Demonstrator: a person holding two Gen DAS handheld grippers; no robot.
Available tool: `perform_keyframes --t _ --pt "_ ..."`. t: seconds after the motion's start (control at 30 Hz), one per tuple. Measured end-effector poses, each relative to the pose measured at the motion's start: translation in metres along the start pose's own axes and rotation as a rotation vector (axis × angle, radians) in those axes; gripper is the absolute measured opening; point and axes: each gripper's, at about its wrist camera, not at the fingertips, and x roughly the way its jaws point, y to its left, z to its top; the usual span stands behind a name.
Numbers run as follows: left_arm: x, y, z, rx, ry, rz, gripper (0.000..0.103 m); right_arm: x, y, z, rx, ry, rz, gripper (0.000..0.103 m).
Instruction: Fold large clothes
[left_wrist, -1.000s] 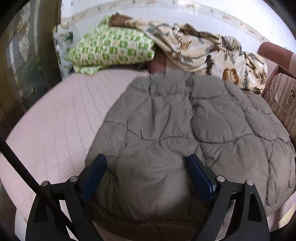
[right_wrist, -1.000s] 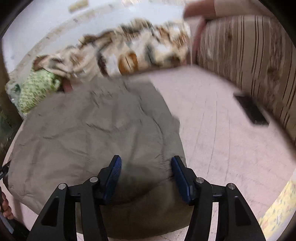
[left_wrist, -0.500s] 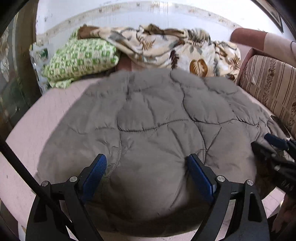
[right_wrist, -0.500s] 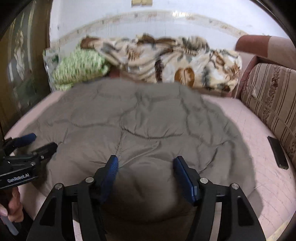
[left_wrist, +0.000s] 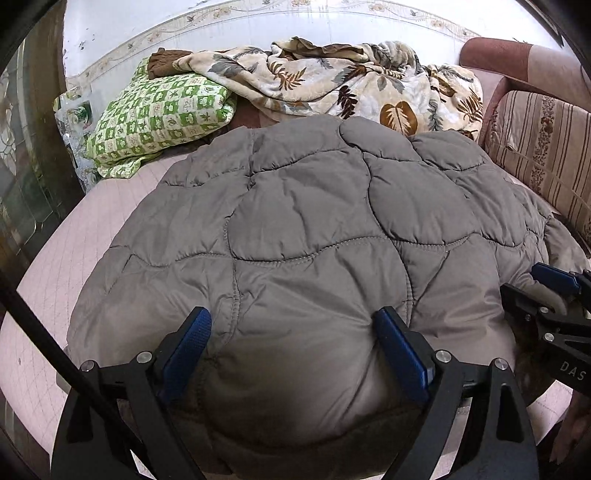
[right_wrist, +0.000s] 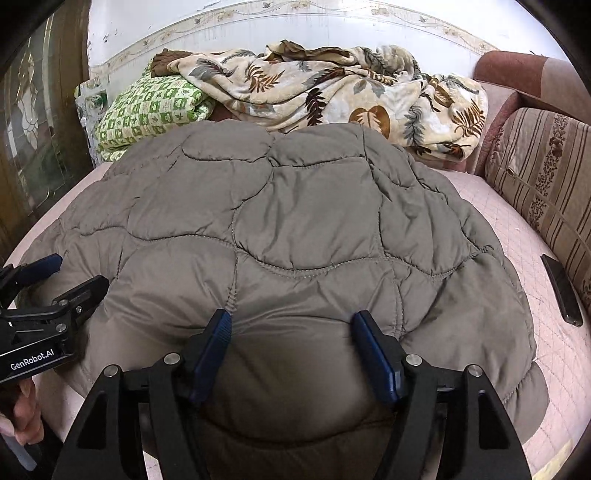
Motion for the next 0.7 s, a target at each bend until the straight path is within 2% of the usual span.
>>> perform_keyframes --t 0.13,0.23,0.33,0.37,0.53,0.63,0.7 --pt "-0.021 0.0 -0.002 -0.018 -0.028 0.022 0.09 -0.022 -0.002 0.0 0.033 -0.033 0.017 0.073" --pt "-0.054 -0.001 -0.011 -0.029 -0.049 0.038 0.09 -0.065 -0.002 -0.011 0.097 -0.074 0.022 0.074" --pt "-0.101 0.001 -0.026 -0.083 -0.059 0.004 0.09 -0.115 0.006 -0.026 0.139 -0.132 0.018 0.086" --pt "-0.115 0.003 -0.03 -0.095 -0.068 -0.009 0.09 -0.132 0.009 -0.03 0.143 -0.154 0.021 0.086" --pt "-0.183 0.003 -0.052 -0.056 -0.125 -0.027 0.094 -0.205 0.035 -0.052 0.093 -0.261 0.067 0.094" --pt "-0.216 0.013 -0.056 -0.055 -0.183 0.008 0.099 -0.228 0.043 -0.059 0.067 -0.294 0.098 0.095" --pt "-0.228 0.019 -0.059 -0.056 -0.181 0.023 0.1 -0.237 0.046 -0.061 0.057 -0.31 0.11 0.096"
